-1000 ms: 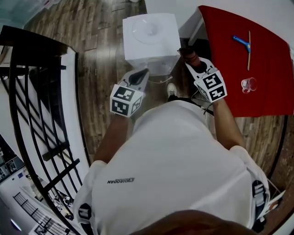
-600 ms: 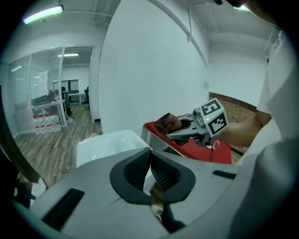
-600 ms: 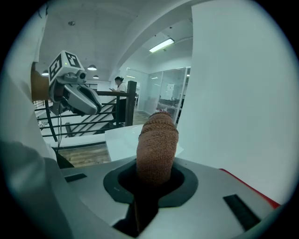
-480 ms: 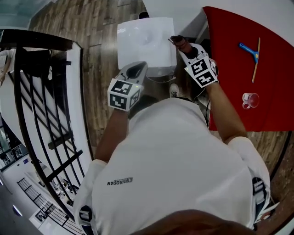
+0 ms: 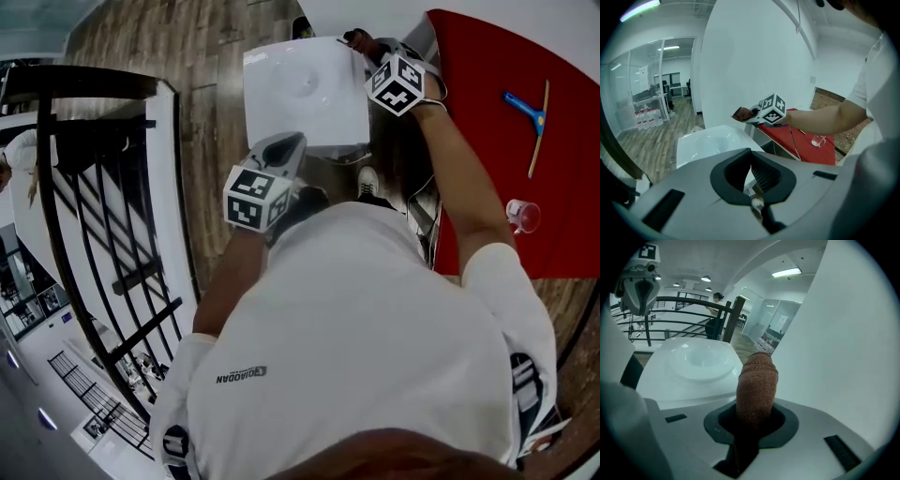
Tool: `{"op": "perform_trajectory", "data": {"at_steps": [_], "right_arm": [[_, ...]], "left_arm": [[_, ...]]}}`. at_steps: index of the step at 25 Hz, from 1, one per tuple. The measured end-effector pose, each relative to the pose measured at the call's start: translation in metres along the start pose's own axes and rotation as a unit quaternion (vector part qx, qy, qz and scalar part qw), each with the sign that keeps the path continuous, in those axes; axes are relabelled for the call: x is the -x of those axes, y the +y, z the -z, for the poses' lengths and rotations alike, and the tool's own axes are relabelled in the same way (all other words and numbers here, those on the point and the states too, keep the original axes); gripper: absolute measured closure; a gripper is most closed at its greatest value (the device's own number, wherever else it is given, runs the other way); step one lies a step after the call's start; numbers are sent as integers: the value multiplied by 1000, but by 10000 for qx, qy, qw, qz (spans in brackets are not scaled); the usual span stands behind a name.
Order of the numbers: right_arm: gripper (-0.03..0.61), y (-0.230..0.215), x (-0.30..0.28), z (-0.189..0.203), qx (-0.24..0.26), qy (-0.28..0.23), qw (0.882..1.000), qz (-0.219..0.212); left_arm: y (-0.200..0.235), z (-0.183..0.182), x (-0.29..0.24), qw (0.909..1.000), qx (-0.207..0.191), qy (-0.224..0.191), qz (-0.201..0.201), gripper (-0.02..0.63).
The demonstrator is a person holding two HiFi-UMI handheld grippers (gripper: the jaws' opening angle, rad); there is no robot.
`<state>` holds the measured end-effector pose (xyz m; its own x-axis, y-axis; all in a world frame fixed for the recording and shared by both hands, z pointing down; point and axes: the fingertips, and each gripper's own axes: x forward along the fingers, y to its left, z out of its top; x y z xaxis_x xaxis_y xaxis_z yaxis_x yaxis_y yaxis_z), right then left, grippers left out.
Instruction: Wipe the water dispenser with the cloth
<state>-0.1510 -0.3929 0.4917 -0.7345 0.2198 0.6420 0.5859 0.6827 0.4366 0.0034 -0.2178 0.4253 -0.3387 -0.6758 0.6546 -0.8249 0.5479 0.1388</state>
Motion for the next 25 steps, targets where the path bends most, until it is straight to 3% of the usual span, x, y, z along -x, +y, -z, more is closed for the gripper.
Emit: {"op": "perform_trajectory", "data": {"at_steps": [6,13,19,25], "right_arm": [[528,-16,-23,-15,423,120,9990,42],[528,17,-17,-9,1243,177,9915,-351],[528,59,14,7,1338,66,9874,-848],[528,93,46,13,1533,-16,9822,-1085]], "left_arm": [[11,-6,7,10000,22,6,23,621],[21,-11,13,9998,82,-145,-79,621],[10,-13,3,9998,84,-167,46,621],[5,-21,-6,9996,-14,-236,152,621]]}}
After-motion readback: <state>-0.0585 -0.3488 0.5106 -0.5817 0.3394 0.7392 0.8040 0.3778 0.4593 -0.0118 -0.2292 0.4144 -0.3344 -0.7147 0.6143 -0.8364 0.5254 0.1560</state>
